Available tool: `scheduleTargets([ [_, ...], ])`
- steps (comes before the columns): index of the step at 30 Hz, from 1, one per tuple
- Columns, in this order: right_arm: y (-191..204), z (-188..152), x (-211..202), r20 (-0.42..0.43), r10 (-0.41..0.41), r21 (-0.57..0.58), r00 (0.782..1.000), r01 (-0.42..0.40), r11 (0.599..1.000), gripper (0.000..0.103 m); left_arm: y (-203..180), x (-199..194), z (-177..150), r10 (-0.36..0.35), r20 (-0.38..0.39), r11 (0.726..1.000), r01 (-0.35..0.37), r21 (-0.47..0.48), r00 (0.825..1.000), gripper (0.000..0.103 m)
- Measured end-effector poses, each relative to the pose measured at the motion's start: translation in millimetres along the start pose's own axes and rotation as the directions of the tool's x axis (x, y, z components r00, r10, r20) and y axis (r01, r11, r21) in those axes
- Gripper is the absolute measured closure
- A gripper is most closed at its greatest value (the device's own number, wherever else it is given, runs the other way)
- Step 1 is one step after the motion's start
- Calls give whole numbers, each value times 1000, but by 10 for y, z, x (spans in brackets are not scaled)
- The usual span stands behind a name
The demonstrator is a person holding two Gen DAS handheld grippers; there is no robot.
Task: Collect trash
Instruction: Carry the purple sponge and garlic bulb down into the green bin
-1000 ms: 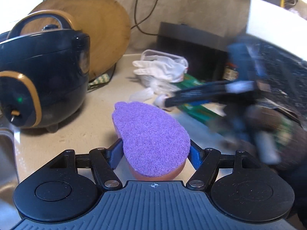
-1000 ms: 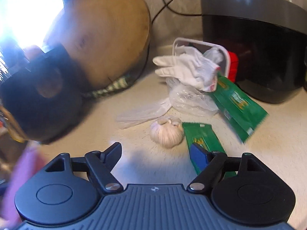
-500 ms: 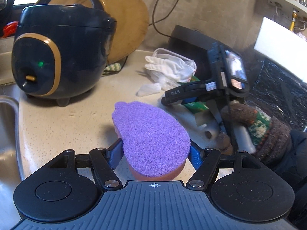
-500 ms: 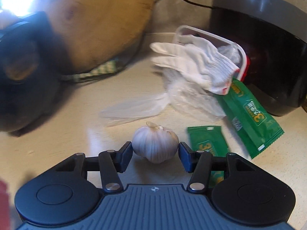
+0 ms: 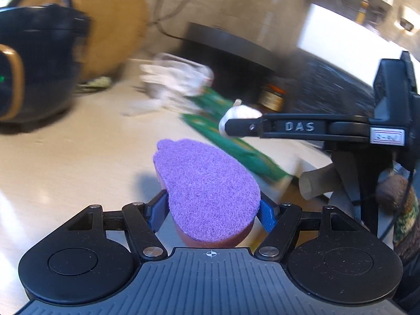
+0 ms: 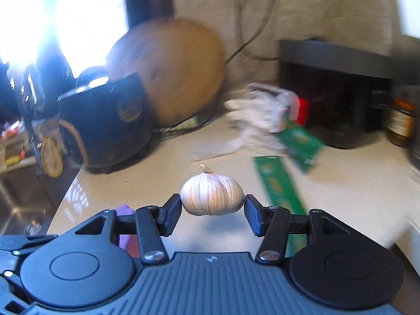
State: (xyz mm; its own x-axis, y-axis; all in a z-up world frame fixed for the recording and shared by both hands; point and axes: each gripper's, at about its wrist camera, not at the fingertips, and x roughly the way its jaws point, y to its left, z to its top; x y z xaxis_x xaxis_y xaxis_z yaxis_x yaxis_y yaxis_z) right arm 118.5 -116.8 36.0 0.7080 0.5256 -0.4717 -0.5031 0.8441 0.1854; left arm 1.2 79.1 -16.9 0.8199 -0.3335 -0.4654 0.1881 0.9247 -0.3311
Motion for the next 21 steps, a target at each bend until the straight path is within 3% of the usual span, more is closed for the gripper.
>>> scheduleTargets([
  [2, -158, -160, -229, 54, -72, 26, 996, 71, 997, 50, -157, 141, -110, -52, -20, 999, 53, 9, 998, 28],
  [5, -363, -461, -525, 128, -235, 33, 963, 233, 972, 50, -435, 397, -317, -121, -63, 992, 124, 39, 991, 29],
  [7, -538, -685, -706, 139, -315, 55, 939, 311, 949, 50, -702, 469, -434, -80, 2, 984, 78, 162, 997, 29],
  [9, -747, -918, -862, 109, -378, 92, 919, 369, 925, 50, -898, 596, -526, -125, -10, 972, 125, 198, 992, 29],
  [12, -1014, -1278, -1061, 56, -492, 122, 869, 483, 867, 50, -1152, 817, -722, -275, -63, 941, 282, 185, 959, 29],
  [15, -1258, -1636, -1225, 0, -583, 161, 812, 576, 802, 50, -1458, 1109, -979, -333, -163, 908, 362, 211, 929, 29],
  [18, -1450, -1987, -1340, -64, -615, 210, 786, 613, 761, 50, -1647, 1452, -1240, -367, -280, 888, 424, 180, 887, 29],
  [21, -1578, -2318, -1382, -133, -632, 251, 763, 643, 723, 50, -1693, 1860, -1471, -368, -403, 889, 444, 112, 838, 29],
])
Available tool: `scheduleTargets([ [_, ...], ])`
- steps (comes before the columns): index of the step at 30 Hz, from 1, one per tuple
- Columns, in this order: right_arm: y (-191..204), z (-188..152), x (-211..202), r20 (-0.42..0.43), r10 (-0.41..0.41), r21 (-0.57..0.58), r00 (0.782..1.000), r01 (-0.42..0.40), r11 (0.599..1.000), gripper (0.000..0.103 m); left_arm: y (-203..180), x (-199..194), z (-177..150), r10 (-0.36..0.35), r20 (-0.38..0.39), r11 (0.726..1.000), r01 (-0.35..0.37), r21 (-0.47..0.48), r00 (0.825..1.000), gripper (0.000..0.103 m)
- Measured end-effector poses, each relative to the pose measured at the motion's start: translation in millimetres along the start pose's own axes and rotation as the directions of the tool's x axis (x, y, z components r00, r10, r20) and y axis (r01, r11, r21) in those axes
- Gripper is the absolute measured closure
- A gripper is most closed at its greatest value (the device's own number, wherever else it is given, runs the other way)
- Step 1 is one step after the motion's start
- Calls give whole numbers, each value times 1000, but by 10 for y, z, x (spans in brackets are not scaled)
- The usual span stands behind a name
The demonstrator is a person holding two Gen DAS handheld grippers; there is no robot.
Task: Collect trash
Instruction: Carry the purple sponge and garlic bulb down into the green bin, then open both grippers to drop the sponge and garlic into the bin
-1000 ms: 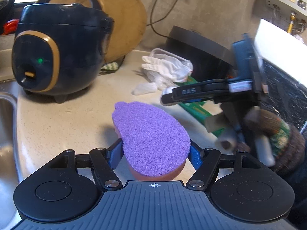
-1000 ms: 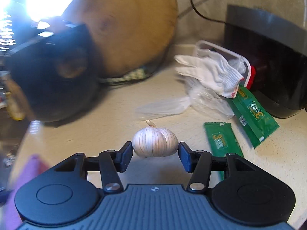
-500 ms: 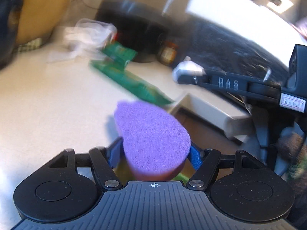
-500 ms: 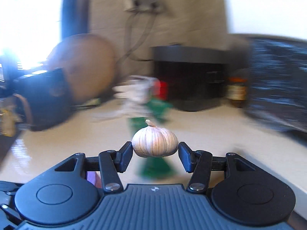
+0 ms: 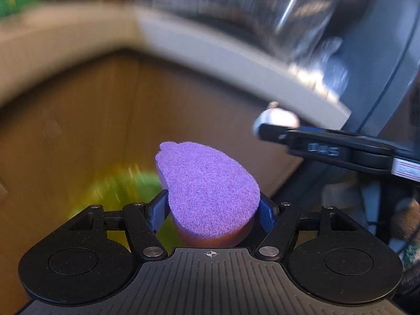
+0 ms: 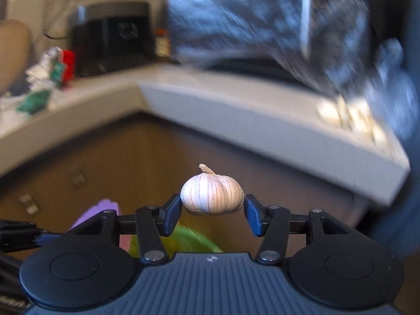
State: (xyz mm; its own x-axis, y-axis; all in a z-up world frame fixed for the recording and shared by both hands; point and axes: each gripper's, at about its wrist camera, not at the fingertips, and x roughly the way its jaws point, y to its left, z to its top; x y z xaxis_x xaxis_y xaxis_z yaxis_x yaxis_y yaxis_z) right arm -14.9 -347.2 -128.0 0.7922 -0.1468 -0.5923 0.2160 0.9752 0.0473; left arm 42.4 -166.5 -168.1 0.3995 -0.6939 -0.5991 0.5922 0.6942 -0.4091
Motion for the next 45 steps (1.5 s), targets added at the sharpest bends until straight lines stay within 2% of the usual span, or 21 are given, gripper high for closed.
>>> scheduleTargets([
  [2, -93, -173, 66, -49, -3, 41, 999, 5, 999, 50, 186, 286, -64, -5, -91, 999, 1, -43, 996, 29],
  [4, -143, -324, 150, -89, 1, 71, 996, 5, 997, 50, 404, 612, -186, 15, -196, 997, -29, -69, 981, 29],
  [5, -159, -405, 187, -106, 3, 83, 994, 6, 997, 50, 534, 787, -258, 21, -248, 994, -46, -94, 968, 29],
  [7, -184, -538, 290, -147, 12, 110, 989, 4, 994, 51, 822, 1106, -430, -15, -345, 981, -54, -188, 939, 29],
  [9, -190, -643, 401, -190, 27, 134, 981, -1, 991, 51, 1103, 1352, -632, -53, -401, 958, -67, -279, 915, 29],
  [11, -177, -736, 487, -225, 37, 138, 974, -6, 990, 51, 1326, 1591, -768, -45, -438, 937, -114, -331, 898, 29],
  [12, -163, -776, 524, -240, 40, 134, 970, -8, 991, 51, 1414, 1665, -821, -41, -435, 930, -125, -346, 899, 29],
  [16, -118, -898, 725, -299, 56, 123, 952, -19, 992, 51, 1576, 1673, -983, -67, -339, 922, -71, -380, 939, 29],
  [19, -86, -993, 911, -349, 70, 127, 934, -26, 992, 51, 1632, 1637, -1131, -53, -319, 929, -71, -363, 946, 29],
  [21, -31, -1040, 1022, -371, 78, 126, 925, -33, 992, 51, 1535, 1599, -1128, -6, -307, 951, -90, -297, 952, 29],
  [23, 29, -1097, 1115, -393, 87, 122, 916, -42, 992, 51, 1361, 1556, -1078, 28, -277, 982, -78, -172, 961, 29],
  [25, 89, -1142, 1206, -419, 114, 135, 901, -62, 989, 50, 1214, 1550, -1097, 29, -274, 998, -45, -52, 961, 29],
  [29, 152, -1205, 1369, -457, 208, 175, 865, -142, 974, 50, 992, 1567, -1155, 49, -283, 994, -21, 103, 958, 28],
  [32, 258, -1258, 1528, -490, 290, 227, 822, -201, 953, 50, 986, 1538, -1181, 64, -286, 991, -26, 133, 956, 28],
  [37, 407, -1302, 1695, -522, 383, 289, 762, -264, 920, 49, 1020, 1580, -1171, 53, -271, 996, -30, 89, 961, 28],
  [39, 407, -1288, 1675, -508, 399, 299, 763, -279, 913, 44, 1035, 1614, -1164, 54, -274, 997, -35, 72, 960, 31],
  [40, 413, -1286, 1654, -498, 395, 296, 772, -277, 914, 39, 1041, 1632, -1160, 51, -273, 997, -35, 63, 961, 30],
  [42, 375, -1271, 1611, -481, 380, 297, 790, -261, 919, 35, 1066, 1658, -1151, 46, -272, 998, -36, 43, 961, 31],
  [45, 266, -1289, 1654, -485, 358, 314, 798, -223, 923, 34, 1104, 1661, -1132, 43, -271, 999, -40, 16, 962, 31],
])
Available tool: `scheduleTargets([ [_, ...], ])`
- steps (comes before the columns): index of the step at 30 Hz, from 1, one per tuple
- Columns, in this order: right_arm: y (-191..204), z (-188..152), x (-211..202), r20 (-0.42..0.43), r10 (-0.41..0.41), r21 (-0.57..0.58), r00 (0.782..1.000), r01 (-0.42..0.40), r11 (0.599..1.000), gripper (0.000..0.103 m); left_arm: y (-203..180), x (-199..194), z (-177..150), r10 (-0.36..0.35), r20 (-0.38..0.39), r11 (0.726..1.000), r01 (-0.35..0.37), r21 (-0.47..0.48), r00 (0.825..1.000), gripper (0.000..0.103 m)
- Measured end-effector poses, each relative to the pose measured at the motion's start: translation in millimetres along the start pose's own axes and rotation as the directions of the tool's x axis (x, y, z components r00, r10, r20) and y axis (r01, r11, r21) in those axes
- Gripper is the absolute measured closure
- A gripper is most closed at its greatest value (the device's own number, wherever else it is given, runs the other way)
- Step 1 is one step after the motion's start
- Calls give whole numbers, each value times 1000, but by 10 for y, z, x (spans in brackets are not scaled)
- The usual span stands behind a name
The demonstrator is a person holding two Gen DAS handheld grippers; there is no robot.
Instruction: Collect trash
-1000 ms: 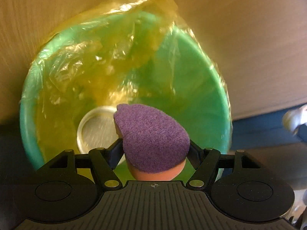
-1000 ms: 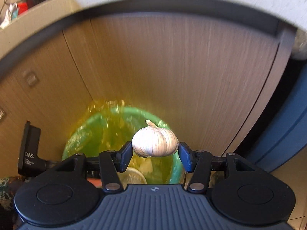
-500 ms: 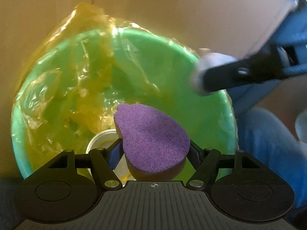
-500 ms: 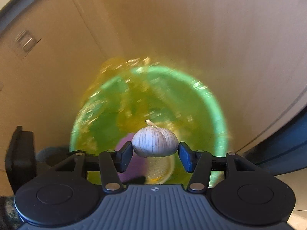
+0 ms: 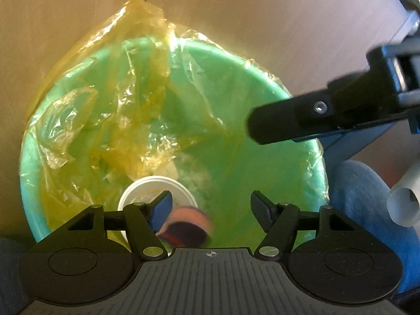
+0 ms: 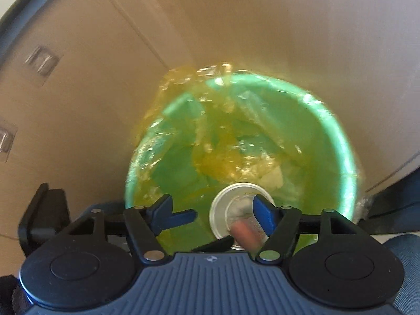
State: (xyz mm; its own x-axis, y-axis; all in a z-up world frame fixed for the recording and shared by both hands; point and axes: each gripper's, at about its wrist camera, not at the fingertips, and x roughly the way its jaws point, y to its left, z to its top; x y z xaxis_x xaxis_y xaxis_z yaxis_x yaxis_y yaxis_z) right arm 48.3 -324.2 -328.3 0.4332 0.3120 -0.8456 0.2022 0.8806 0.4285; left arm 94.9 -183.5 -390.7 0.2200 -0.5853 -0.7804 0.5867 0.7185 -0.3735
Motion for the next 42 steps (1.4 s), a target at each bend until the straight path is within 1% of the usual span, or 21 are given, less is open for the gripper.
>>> scheduleTargets([
  [5, -184, 23, 57, -13, -49, 53, 999, 49, 997, 34, 92, 25, 16, 16, -22, 998, -17, -62, 1000, 31],
  [9, -289, 30, 80, -10, -103, 74, 995, 104, 992, 34, 207, 19, 30, 26, -16, 990, -28, -141, 1000, 31],
  [12, -372, 34, 97, -4, -133, 82, 991, 133, 988, 34, 327, -76, 33, 27, 25, 973, -21, -229, 999, 31],
  [15, -401, 24, 48, 24, -161, 71, 987, 159, 985, 33, 448, -198, 15, 29, 75, 950, -4, -313, 997, 31],
  [17, -431, 23, 27, 42, -167, 73, 985, 164, 984, 32, 472, -251, -2, 53, 82, 937, -22, -348, 995, 31],
  [19, -476, 10, -14, 57, -157, 89, 986, 152, 984, 32, 432, -301, -9, 84, 88, 937, -48, -347, 993, 31],
  [23, -627, 15, -113, 83, -147, 146, 986, 134, 980, 31, 262, -366, -7, 119, 103, 952, -83, -295, 988, 31],
  [26, -707, 9, -156, 90, -143, 159, 986, 127, 979, 32, 169, -378, -13, 131, 98, 957, -100, -273, 986, 31],
  [27, -699, 5, -161, 88, -131, 147, 987, 118, 982, 36, 132, -373, -18, 139, 95, 958, -110, -264, 986, 31],
  [28, -657, -7, -149, 82, -113, 126, 990, 102, 987, 46, 73, -352, -29, 151, 93, 959, -124, -254, 984, 31],
  [30, -565, 2, -92, 43, -57, 76, 997, 54, 996, 59, -25, -352, -29, 179, 76, 964, -159, -215, 981, 31],
  [31, -504, 25, -46, 16, -29, 56, 999, 28, 998, 62, -75, -344, -27, 188, 56, 966, -174, -192, 981, 31],
  [32, -443, 71, 12, -12, -9, 45, 1000, 9, 999, 62, -98, -345, -33, 186, 29, 969, -178, -174, 982, 31],
  [34, -301, 205, 173, -75, 5, 17, 997, -4, 1000, 62, -144, -366, -78, 155, -13, 976, -156, -150, 988, 32],
  [36, -204, 388, 420, -138, -18, 6, 990, 19, 1000, 62, -143, -445, -149, 128, 1, 982, -127, -139, 992, 33],
  [38, -155, 553, 760, -217, -37, 1, 976, 38, 999, 62, -108, -513, -199, 106, 34, 985, -100, -144, 994, 33],
  [40, -155, 654, 1140, -305, -79, -26, 949, 75, 997, 62, -27, -556, -223, 76, 56, 983, -65, -174, 996, 33],
  [41, -131, 678, 1320, -336, -110, -65, 935, 94, 993, 62, 9, -577, -231, 67, 62, 981, -55, -184, 996, 33],
  [42, -87, 681, 1483, -348, -174, -130, 921, 136, 982, 62, 28, -594, -240, 62, 68, 981, -48, -190, 996, 33],
])
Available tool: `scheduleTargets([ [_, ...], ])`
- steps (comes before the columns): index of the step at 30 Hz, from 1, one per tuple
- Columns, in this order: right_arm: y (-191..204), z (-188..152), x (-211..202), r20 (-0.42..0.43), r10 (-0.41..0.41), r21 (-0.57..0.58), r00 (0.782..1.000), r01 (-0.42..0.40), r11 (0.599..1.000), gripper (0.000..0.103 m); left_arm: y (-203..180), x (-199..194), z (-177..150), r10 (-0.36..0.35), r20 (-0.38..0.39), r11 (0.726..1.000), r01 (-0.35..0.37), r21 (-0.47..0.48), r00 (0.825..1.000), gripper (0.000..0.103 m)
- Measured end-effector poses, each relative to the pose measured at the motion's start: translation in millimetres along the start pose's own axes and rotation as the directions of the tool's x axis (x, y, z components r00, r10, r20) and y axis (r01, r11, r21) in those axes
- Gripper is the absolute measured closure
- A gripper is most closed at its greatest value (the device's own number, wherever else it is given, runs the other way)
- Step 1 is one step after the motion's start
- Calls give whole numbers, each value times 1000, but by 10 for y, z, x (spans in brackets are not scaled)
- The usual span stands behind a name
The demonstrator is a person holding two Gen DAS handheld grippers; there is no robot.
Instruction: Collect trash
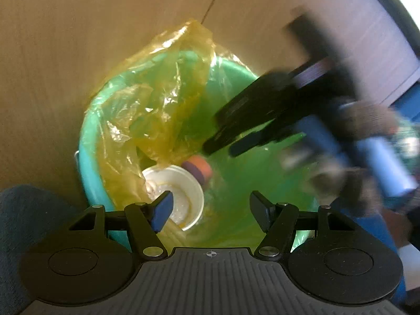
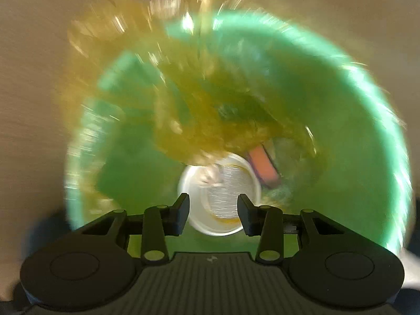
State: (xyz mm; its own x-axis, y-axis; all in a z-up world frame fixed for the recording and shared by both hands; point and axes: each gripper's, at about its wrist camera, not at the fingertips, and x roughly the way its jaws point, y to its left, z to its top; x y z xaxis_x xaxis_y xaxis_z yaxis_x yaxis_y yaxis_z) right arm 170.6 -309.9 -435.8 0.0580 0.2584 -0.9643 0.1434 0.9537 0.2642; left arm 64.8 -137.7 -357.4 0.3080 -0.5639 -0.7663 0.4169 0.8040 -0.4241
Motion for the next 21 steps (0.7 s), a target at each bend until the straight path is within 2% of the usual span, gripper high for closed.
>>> scheduleTargets([
  [2, 127, 81, 240, -15, -131, -111, 991, 129, 985, 62, 35, -45, -3, -18, 5, 1000, 18, -4, 1000, 33],
  [4, 188, 147, 448, -16, -226, -190, 974, 219, 957, 62, 75, -74, -2, -44, 8, 999, 44, -5, 999, 33],
  [5, 188, 189, 545, -21, -261, -198, 965, 252, 947, 62, 100, -86, 4, -53, 8, 999, 53, -4, 999, 33],
  [8, 151, 304, 852, -72, -304, -203, 950, 285, 937, 62, 181, -69, 10, -73, -4, 997, 73, -40, 997, 33],
  [9, 144, 329, 955, -83, -336, -222, 938, 311, 924, 62, 210, -65, 15, -78, -8, 995, 77, -55, 997, 33],
  [10, 139, 338, 1049, -92, -371, -246, 924, 340, 908, 67, 227, -67, 20, -82, -8, 995, 82, -63, 997, 35],
  [11, 128, 345, 1115, -105, -398, -272, 911, 359, 893, 76, 238, -72, 19, -88, -8, 994, 87, -66, 996, 36],
  [12, 108, 349, 1132, -121, -410, -293, 904, 362, 885, 101, 249, -70, 20, -93, -9, 993, 92, -67, 996, 36],
  [13, 92, 351, 1079, -128, -407, -292, 905, 357, 887, 102, 248, -75, 20, -97, -10, 993, 96, -65, 995, 36],
  [14, 75, 353, 953, -116, -385, -273, 916, 343, 899, 102, 250, -70, 24, -103, -12, 993, 102, -63, 995, 36],
  [17, 69, 300, 367, -61, -265, -223, 962, 246, 943, 102, 305, -54, 36, -128, -14, 989, 126, -83, 992, 36],
  [21, 159, 179, -289, 7, -113, -197, 994, 112, 974, 102, 321, -49, 42, -143, -12, 985, 141, -96, 990, 36],
])
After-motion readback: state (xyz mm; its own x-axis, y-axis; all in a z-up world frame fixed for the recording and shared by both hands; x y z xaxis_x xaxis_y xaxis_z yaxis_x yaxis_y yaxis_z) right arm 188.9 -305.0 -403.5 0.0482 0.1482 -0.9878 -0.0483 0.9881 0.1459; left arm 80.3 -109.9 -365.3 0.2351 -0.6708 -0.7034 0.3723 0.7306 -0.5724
